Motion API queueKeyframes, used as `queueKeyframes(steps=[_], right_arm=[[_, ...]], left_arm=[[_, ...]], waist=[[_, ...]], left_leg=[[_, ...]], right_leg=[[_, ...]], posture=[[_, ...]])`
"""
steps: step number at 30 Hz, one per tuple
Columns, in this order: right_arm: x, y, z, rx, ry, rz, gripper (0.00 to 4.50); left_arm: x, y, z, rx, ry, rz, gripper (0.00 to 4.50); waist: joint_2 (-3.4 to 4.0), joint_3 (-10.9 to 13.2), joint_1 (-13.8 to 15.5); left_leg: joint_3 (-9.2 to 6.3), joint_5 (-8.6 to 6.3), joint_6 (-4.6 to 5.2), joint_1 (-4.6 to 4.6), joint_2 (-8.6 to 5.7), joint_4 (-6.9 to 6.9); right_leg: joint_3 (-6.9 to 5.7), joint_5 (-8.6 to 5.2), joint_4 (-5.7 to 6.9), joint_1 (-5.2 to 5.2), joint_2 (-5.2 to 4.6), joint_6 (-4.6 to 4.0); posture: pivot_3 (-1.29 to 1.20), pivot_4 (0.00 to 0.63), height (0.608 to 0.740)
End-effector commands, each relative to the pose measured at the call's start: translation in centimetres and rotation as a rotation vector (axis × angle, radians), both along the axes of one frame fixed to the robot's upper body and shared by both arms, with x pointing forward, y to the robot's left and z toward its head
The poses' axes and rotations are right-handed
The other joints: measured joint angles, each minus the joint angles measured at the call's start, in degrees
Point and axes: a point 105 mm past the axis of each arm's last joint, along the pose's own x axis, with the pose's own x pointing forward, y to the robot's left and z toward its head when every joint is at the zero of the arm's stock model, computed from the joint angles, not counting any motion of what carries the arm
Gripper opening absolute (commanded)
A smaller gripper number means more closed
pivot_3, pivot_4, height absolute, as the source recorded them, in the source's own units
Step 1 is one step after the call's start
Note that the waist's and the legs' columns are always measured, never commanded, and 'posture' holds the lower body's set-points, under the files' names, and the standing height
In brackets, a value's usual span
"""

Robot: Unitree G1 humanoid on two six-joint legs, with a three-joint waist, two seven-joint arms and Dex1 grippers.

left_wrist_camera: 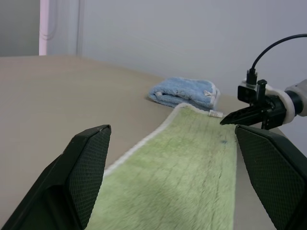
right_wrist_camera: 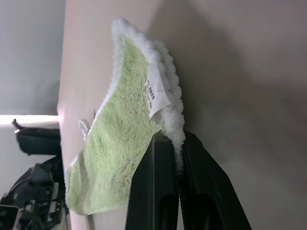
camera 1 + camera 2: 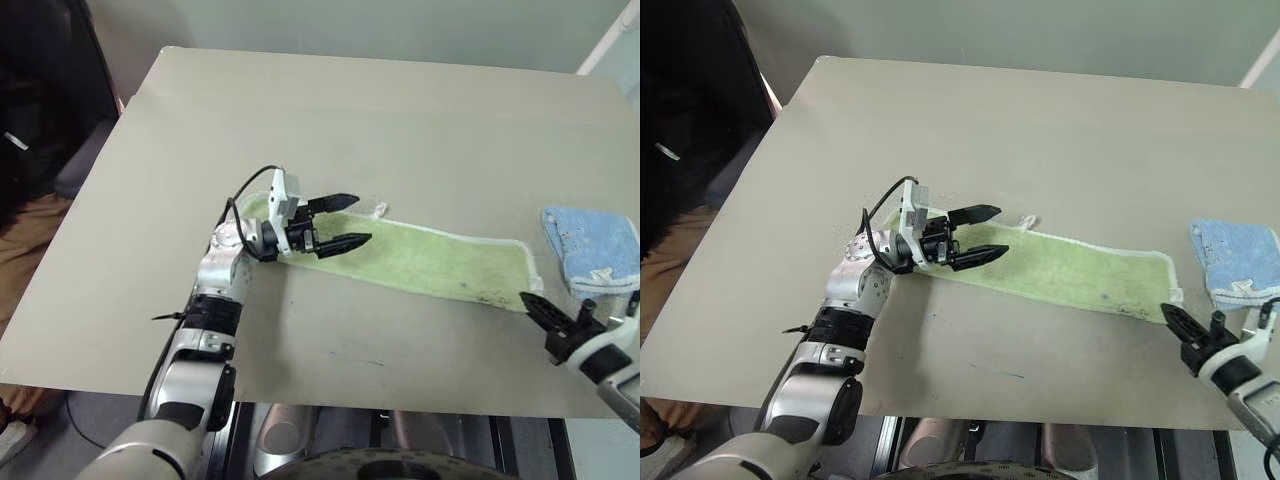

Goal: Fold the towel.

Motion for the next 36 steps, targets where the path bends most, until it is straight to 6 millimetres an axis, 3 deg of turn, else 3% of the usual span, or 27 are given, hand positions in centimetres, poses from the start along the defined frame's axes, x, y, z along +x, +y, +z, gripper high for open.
queueKeyframes(steps=[1, 6, 8, 20, 27, 35, 36], right_arm=[[-0.6, -2.1, 1.9, -0.055, -0.056, -0.018, 0.07], [-0.5, -3.8, 3.8, -0.113, -0.102, -0.022, 0.07], [-0.1, -3.3, 5.6, -0.157, -0.146, 0.036, 0.07], [1.8, 5.2, 10.9, -0.552, -0.300, 0.548, 0.07], [2.5, 10.7, 10.5, -0.664, -0.377, 0.827, 0.07], [3.9, 12.6, 9.6, -0.664, -0.388, 0.892, 0.07], [4.1, 13.0, 8.4, -0.660, -0.363, 0.912, 0.07]], left_arm=[[0.0, -0.3, 1.4, -0.024, -0.048, -0.005, 4.50], [0.0, -0.4, 1.5, -0.029, -0.047, -0.003, 4.50], [0.0, -0.4, 1.6, -0.031, -0.049, -0.002, 4.50], [0.4, -0.5, 1.9, -0.034, -0.061, 0.018, 4.50], [0.6, -0.4, 1.7, -0.037, -0.063, 0.028, 4.50], [0.6, -0.2, 1.4, -0.036, -0.068, 0.033, 4.50], [0.6, -0.1, 1.4, -0.035, -0.070, 0.035, 4.50]], waist=[[0.00, 0.0, 0.0], [0.00, 0.0, 0.0], [0.01, 0.0, 0.0], [0.02, 0.0, 0.0], [0.03, 0.0, -0.1], [0.03, 0.0, 0.1], [0.02, 0.0, 0.1]], left_leg=[[0.00, -0.06, -0.10, 0.00, 0.00, 0.00], [-0.01, -0.17, -0.30, 0.00, 0.02, 0.00], [0.00, -0.17, -0.29, 0.00, 0.01, 0.00], [0.02, 0.10, 0.15, -0.01, 0.02, 0.00], [0.03, 0.34, 0.12, -0.01, 0.02, 0.04], [0.02, 0.30, 0.00, -0.02, 0.02, 0.19], [0.03, 0.28, 0.00, -0.03, 0.02, 0.20]], right_leg=[[-0.01, 0.00, -0.01, 0.00, 0.00, 0.00], [-0.01, -0.01, -0.01, 0.01, 0.00, 0.00], [0.00, -0.01, -0.01, 0.00, 0.01, 0.00], [-0.02, -0.01, -0.01, 0.00, 0.02, 0.00], [-0.04, 0.04, 0.02, -0.01, 0.02, 0.35], [-0.04, 0.22, 0.23, -0.02, 0.00, 0.08], [-0.04, 0.22, 0.23, -0.02, -0.01, 0.09]], posture=[[0.00, 0.150, 0.740], [0.00, 0.150, 0.740], [0.00, 0.150, 0.740], [0.00, 0.150, 0.740], [0.00, 0.150, 0.740], [0.00, 0.150, 0.740], [0.00, 0.150, 0.740]])
